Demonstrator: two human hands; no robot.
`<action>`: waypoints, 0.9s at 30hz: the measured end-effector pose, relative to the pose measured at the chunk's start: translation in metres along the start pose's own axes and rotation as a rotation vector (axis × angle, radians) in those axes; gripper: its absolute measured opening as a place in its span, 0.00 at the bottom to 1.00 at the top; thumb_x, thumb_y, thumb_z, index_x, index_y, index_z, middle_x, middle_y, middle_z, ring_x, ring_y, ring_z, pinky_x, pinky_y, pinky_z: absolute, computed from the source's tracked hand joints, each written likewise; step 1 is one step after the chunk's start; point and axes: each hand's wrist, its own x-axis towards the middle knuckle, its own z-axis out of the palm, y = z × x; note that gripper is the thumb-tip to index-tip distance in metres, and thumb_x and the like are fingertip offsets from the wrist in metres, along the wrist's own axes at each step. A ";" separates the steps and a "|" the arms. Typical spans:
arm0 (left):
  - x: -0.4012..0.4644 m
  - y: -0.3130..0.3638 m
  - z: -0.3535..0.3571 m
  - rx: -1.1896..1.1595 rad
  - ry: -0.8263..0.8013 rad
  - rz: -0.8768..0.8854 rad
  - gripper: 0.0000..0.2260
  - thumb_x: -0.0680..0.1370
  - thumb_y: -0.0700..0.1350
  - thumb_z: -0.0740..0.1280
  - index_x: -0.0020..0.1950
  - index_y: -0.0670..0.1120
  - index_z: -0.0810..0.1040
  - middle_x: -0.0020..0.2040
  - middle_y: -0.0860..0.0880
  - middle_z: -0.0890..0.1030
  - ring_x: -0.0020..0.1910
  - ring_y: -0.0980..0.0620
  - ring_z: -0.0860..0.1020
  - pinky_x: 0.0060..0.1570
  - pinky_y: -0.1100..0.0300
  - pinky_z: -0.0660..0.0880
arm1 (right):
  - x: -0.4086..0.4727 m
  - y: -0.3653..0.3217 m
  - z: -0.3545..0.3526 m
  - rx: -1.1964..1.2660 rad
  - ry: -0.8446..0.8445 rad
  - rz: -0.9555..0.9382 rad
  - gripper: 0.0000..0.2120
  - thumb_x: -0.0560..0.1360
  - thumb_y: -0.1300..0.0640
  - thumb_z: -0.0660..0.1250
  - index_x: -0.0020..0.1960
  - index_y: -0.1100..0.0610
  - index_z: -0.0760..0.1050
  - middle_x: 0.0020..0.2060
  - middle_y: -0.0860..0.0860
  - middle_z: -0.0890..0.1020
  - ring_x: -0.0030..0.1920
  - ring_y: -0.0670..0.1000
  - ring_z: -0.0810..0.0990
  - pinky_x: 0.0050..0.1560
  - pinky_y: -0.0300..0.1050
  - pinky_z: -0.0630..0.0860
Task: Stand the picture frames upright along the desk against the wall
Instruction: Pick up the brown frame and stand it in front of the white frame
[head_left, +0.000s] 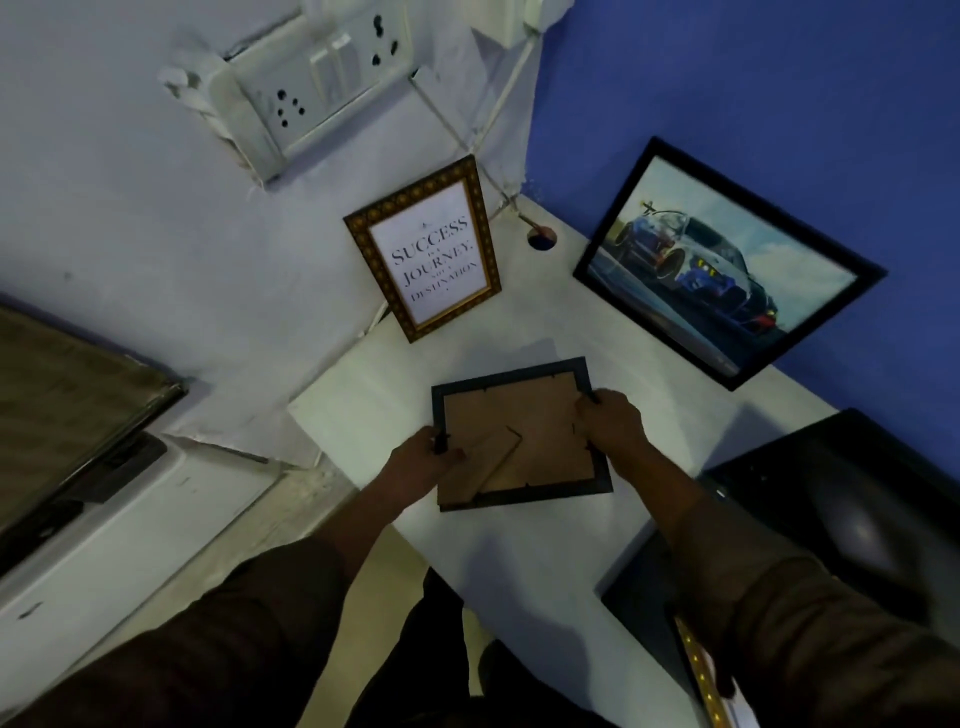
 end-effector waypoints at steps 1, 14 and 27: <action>-0.005 0.000 0.004 0.036 -0.018 0.006 0.28 0.77 0.53 0.70 0.73 0.47 0.67 0.67 0.47 0.76 0.60 0.51 0.75 0.54 0.65 0.72 | -0.005 -0.003 -0.005 0.021 -0.018 -0.037 0.13 0.80 0.54 0.59 0.40 0.60 0.74 0.38 0.55 0.81 0.38 0.53 0.79 0.39 0.45 0.76; -0.097 0.006 0.040 0.828 0.492 0.535 0.35 0.74 0.48 0.70 0.77 0.49 0.59 0.73 0.44 0.70 0.63 0.42 0.76 0.50 0.50 0.79 | -0.084 -0.074 -0.036 0.184 -0.092 -0.244 0.09 0.78 0.56 0.66 0.51 0.61 0.80 0.47 0.61 0.84 0.48 0.60 0.84 0.50 0.57 0.84; -0.179 0.045 0.016 -0.011 0.264 0.647 0.11 0.78 0.42 0.69 0.61 0.43 0.81 0.54 0.49 0.85 0.50 0.49 0.84 0.51 0.52 0.82 | -0.182 -0.049 -0.097 0.539 -0.018 -0.416 0.15 0.80 0.46 0.65 0.52 0.58 0.81 0.46 0.54 0.84 0.47 0.52 0.83 0.50 0.47 0.79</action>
